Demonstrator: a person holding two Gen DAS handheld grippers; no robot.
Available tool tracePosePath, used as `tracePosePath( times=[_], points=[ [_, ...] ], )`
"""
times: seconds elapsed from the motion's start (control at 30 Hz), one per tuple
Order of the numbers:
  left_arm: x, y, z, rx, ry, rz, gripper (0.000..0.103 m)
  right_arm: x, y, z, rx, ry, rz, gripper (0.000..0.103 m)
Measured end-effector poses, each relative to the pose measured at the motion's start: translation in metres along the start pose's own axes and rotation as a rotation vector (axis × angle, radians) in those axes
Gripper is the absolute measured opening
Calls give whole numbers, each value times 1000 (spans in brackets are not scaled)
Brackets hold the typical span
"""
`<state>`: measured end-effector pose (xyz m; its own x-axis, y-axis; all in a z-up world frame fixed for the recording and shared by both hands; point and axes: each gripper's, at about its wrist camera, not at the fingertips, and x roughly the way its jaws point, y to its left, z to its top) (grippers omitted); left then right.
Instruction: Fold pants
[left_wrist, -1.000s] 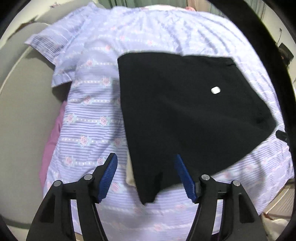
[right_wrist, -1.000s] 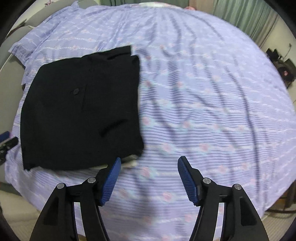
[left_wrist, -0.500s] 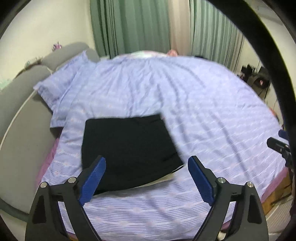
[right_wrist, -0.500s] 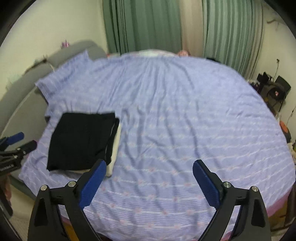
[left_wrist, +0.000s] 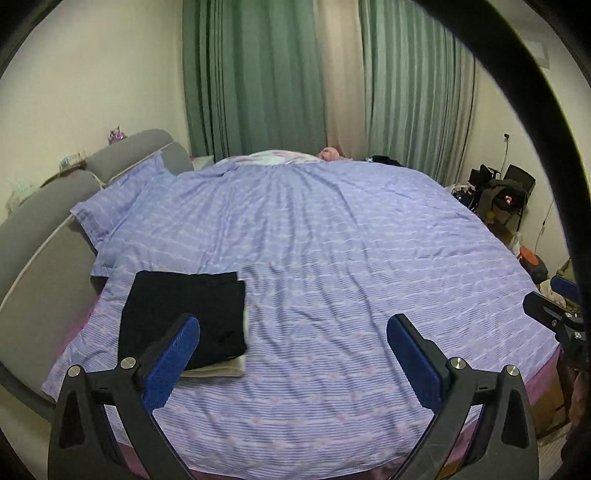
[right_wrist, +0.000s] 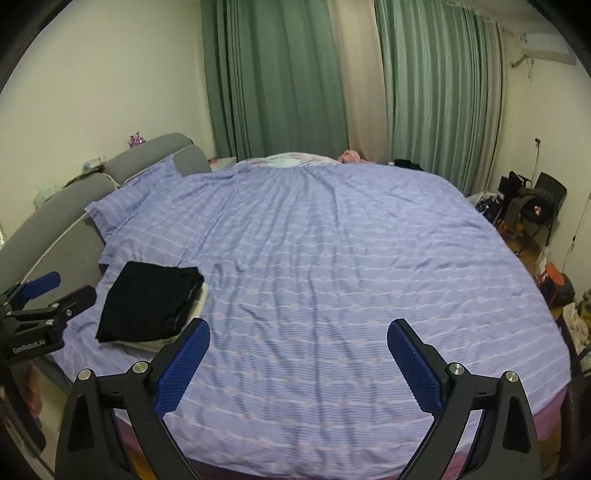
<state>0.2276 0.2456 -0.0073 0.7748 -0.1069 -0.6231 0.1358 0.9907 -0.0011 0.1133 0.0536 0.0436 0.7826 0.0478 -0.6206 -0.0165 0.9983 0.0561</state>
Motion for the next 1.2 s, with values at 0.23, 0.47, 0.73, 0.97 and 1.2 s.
tracePosePath(
  times=[0.23, 0.47, 0.73, 0.97, 1.2],
  points=[
    [-22, -60, -9, 6, -24, -53, 103, -29, -49, -17, 20, 6, 5, 97],
    [-33, -91, -7, 31, -32, -70, 103, -57, -76, -27, 41, -21, -17, 97],
    [-41, -106, -6, 33, -30, -100, 103, -78, -93, -29, 51, -51, -52, 97],
    [-47, -114, -5, 50, -40, -110, 103, -91, -98, -28, 61, -79, -65, 97],
    [-48, -111, -6, 34, -31, -126, 103, -92, -97, -27, 48, -77, -64, 97]
  ],
)
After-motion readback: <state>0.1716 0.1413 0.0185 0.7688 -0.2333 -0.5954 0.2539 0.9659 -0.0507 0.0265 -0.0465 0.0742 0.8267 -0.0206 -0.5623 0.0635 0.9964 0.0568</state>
